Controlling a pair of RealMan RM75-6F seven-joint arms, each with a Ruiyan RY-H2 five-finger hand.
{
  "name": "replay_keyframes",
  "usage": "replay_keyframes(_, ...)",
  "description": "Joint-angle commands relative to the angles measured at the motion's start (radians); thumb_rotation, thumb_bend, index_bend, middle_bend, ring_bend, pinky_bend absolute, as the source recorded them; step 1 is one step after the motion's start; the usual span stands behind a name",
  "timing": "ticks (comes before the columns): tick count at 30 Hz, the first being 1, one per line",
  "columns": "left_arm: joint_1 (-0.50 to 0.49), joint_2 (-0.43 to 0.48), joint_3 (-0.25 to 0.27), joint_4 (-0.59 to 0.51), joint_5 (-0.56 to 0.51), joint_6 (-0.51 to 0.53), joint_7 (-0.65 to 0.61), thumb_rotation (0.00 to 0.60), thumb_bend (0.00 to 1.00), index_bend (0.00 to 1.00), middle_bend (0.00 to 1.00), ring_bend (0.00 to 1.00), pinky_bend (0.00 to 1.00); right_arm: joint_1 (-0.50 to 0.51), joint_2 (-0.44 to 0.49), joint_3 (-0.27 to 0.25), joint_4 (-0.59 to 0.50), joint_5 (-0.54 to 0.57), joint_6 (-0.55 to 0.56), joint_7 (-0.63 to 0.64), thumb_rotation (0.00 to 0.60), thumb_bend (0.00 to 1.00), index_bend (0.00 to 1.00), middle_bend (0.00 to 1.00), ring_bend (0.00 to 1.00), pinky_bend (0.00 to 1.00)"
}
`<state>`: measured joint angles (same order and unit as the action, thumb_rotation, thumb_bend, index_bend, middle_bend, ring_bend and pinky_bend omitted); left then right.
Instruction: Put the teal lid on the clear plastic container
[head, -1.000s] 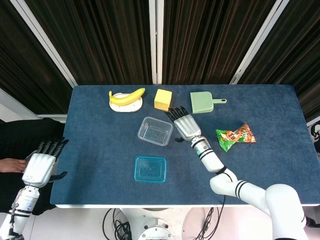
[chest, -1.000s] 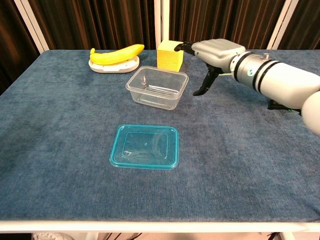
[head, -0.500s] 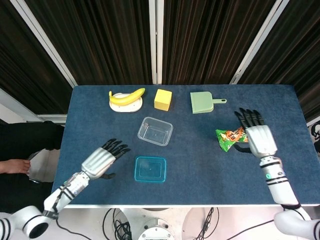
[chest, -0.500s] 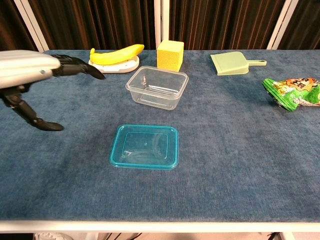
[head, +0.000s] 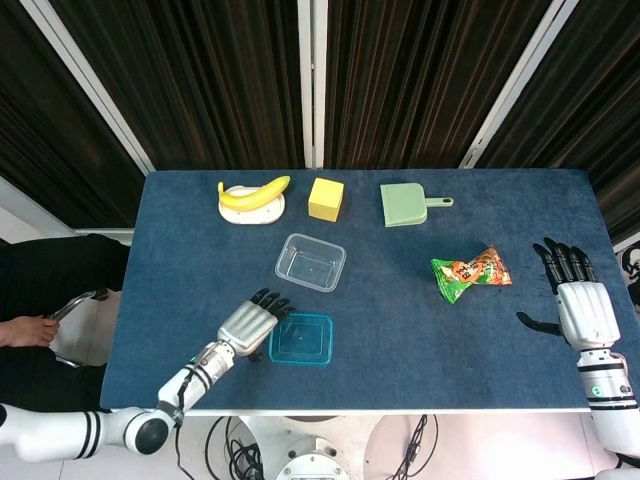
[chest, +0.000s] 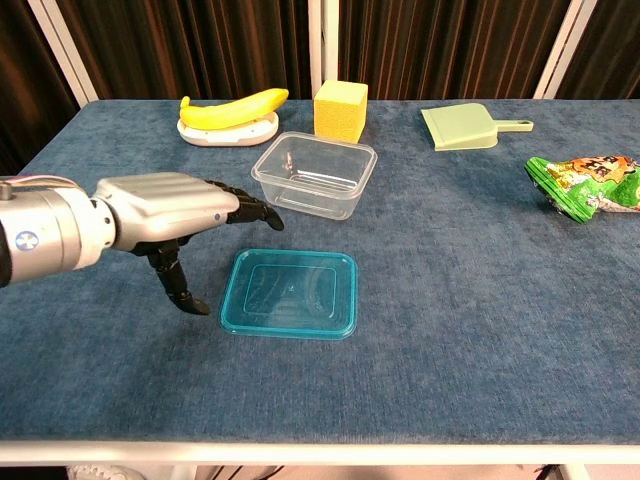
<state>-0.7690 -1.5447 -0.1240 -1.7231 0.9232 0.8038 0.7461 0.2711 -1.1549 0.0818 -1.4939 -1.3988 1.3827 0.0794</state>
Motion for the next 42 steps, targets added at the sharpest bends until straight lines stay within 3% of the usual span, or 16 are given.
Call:
replay_keyframes(1,-0.108,-0.069,0.011,-0.034,-0.246,0.070,0.135,0.600,0.11,0.10,0.03,0.00,0.05,-0.001,-0.009,0.001,0.012,-0.010,-0.004,0.010,0.600,0.03,0.00,0.00,0.00,0.00)
replay_keyframes(11,-0.208,-0.111,0.025,-0.051,-0.443,0.170,0.204,0.600,0.09,0.09,0.02,0.00,0.05,-0.010,-0.011,0.012,0.038,-0.017,-0.013,0.053,0.600,0.03,0.00,0.00,0.00,0.00)
replay_keyframes(23,-0.284,-0.156,0.031,-0.043,-0.557,0.287,0.273,0.600,0.09,0.09,0.01,0.00,0.04,-0.018,-0.016,0.018,0.064,-0.027,-0.025,0.104,0.600,0.03,0.00,0.00,0.00,0.00)
replay_keyframes(29,-0.314,-0.163,0.023,-0.036,-0.622,0.277,0.287,0.600,0.08,0.08,0.00,0.00,0.04,-0.023,-0.019,0.019,0.076,-0.028,-0.029,0.117,0.600,0.03,0.00,0.00,0.00,0.00)
replay_keyframes(42,-0.360,-0.183,0.020,-0.024,-0.652,0.263,0.279,0.600,0.05,0.09,0.00,0.00,0.05,-0.035,-0.032,0.024,0.102,-0.030,-0.028,0.143,0.600,0.03,0.00,0.00,0.00,0.00)
